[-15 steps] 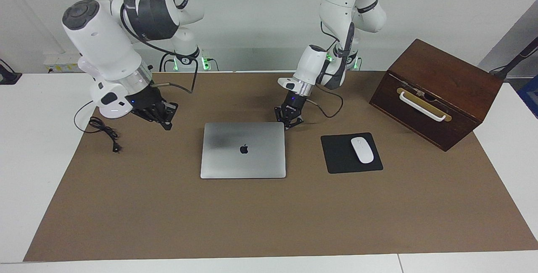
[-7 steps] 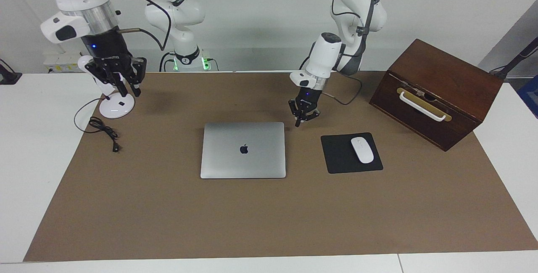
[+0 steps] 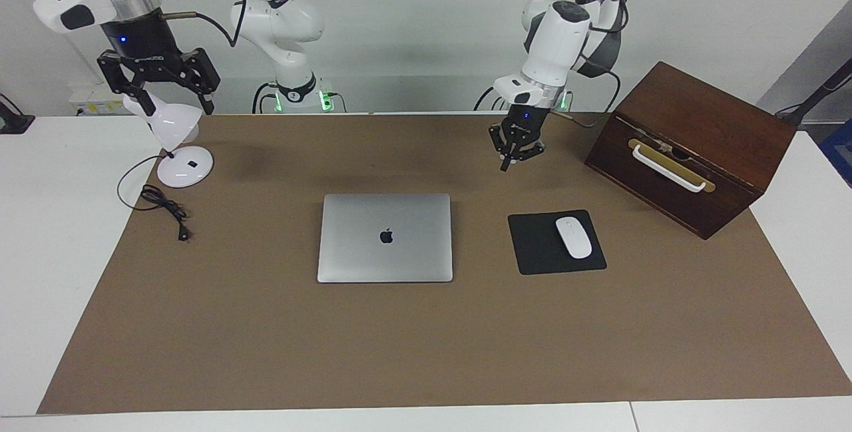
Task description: Close laptop with both arms
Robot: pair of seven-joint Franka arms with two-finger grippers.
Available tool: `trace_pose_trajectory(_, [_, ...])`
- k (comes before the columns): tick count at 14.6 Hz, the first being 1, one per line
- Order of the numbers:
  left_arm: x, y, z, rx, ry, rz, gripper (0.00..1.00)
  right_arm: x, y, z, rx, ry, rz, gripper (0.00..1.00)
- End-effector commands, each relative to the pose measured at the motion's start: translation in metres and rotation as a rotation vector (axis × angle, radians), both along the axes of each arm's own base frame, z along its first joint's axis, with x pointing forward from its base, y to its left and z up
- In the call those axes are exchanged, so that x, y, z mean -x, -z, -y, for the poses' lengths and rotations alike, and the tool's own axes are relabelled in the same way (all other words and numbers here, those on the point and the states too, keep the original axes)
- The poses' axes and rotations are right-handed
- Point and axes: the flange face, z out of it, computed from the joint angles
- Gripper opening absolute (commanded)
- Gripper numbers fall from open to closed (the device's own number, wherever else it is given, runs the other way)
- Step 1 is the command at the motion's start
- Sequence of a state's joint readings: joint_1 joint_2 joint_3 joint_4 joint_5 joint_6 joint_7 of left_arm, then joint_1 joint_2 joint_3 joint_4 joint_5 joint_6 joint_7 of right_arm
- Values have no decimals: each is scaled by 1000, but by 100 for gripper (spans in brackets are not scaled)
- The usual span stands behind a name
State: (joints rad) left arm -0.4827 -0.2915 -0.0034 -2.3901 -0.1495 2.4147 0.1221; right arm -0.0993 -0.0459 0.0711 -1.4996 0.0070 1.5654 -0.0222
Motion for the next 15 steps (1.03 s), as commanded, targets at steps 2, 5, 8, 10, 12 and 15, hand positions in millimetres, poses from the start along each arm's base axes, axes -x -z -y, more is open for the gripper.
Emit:
trace_pose_trajectory(2, [-11, -35, -28, -16, -31, -49, 31, 10, 9, 5, 27, -10, -18, 100])
trace_pose_trajectory(5, [-22, -51, -61, -19, -101, -69, 100, 21, 20, 11, 32, 3, -22, 100])
trace_pose_trajectory(8, [-36, -70, -96, -40, -165, -87, 100, 21, 21, 10, 39, 0, -23, 100])
trace_pose_trajectory(10, [-42, -80, -122, -43, -219, -117, 100, 21, 21, 10, 39, 3, -23, 100])
trace_pose_trajectory(12, [-47, -84, -142, -40, -261, -116, 100, 20, 22, 10, 39, 2, -22, 100])
trace_pose_trajectory(15, [-56, -98, -163, -28, -309, -88, 100, 21, 21, 13, 40, 2, -25, 100])
